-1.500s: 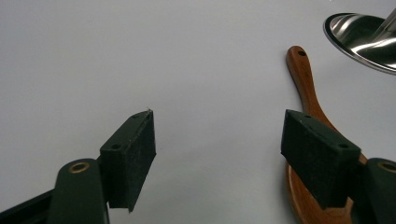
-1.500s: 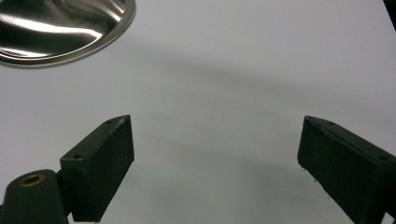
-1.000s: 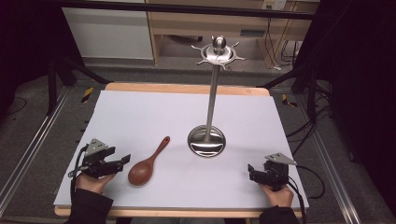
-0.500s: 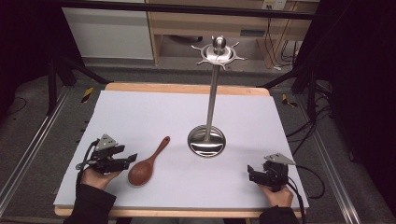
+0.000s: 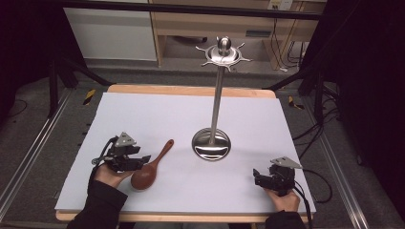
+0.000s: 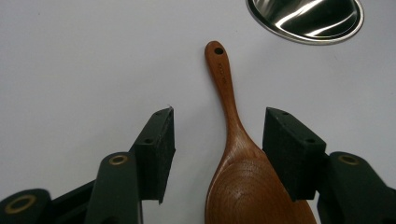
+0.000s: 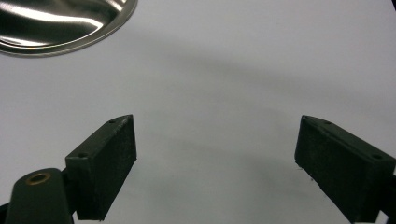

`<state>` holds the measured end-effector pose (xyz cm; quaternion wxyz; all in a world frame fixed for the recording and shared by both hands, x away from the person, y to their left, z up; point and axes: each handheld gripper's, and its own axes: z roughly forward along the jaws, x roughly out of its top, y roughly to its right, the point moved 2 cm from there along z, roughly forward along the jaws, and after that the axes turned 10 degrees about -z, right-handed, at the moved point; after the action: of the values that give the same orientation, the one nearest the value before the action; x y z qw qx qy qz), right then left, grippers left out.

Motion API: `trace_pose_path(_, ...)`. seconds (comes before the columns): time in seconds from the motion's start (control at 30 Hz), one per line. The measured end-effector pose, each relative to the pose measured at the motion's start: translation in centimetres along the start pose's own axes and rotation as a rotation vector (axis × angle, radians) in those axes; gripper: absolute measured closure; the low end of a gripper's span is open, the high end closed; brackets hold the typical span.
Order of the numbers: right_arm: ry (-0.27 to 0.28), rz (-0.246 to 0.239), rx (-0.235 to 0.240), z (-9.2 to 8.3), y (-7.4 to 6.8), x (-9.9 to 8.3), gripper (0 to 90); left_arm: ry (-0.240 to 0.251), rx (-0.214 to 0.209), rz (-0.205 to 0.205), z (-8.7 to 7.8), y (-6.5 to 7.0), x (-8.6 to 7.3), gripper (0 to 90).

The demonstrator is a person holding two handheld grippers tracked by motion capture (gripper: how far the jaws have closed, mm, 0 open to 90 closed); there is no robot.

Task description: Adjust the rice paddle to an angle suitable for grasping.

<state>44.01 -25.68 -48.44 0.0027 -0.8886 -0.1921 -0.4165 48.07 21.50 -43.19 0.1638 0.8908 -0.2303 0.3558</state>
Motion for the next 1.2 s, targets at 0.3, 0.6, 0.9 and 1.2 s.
trace_pose_path(0.3,-0.007,-0.001,-0.003,0.0,-0.1,0.0,13.0,-0.066,-0.030,0.007,1.7,0.6,0.9,45.4)
trace_pose_path(0.6,-0.014,-0.002,-0.003,0.1,-0.2,0.0,13.0,-0.115,-0.018,-0.007,3.1,1.0,1.3,49.4)
trace_pose_path(0.9,-0.016,-0.007,-0.003,0.1,-0.2,0.0,13.0,-0.153,-0.012,-0.006,4.2,1.4,1.3,52.3)
trace_pose_path(1.2,-0.018,-0.005,0.000,0.1,-0.2,0.0,13.0,-0.199,0.000,-0.012,5.2,1.5,1.3,60.3)
